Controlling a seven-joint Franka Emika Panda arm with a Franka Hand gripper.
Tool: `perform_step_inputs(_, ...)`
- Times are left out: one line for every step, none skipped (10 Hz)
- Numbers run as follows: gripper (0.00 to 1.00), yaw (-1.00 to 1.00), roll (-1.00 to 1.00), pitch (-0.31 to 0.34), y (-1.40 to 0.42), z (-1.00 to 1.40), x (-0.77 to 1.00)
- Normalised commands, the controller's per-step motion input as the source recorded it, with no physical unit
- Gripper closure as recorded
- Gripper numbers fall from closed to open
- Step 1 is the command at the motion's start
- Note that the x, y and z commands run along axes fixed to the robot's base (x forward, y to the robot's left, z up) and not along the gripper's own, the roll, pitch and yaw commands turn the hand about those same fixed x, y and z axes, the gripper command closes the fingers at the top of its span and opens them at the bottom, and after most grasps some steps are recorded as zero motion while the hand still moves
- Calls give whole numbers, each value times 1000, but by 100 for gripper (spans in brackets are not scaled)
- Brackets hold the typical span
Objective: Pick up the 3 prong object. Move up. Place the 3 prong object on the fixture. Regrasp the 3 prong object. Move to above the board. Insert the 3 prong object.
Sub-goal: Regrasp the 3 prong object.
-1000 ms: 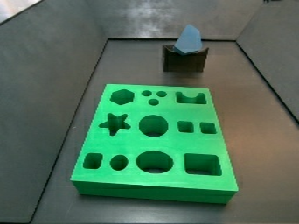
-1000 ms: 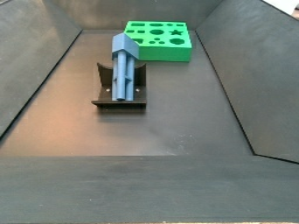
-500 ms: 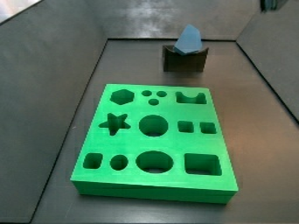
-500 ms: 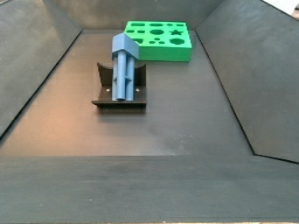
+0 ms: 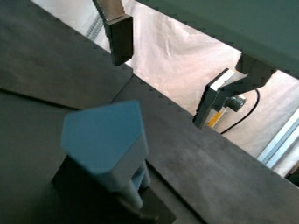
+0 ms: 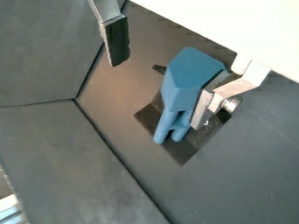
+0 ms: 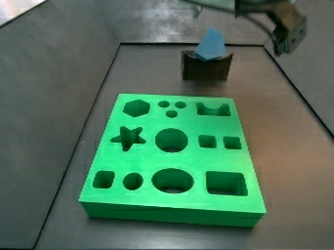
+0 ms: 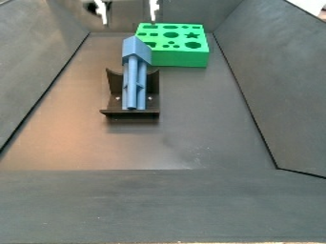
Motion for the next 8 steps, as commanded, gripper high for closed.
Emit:
perform_step_inputs(0,-13,81,-113,21,-1000,82)
perform_step_inputs(0,-37,71,-94,17,-1000,90)
perform_step_inputs(0,-46,67,-76,13,-988,97)
perform_step_inputs(0,-50,68,-52,9,-821,86)
perform_step_inputs(0,-49,67,-30,0,-653,79)
perform_step_inputs(0,-40,68,-3,-3,-440,76)
perform_step_inputs(0,-28,65,16,-1,-288,78)
perform_step_inputs(0,-18,66,27,-3,-188,81)
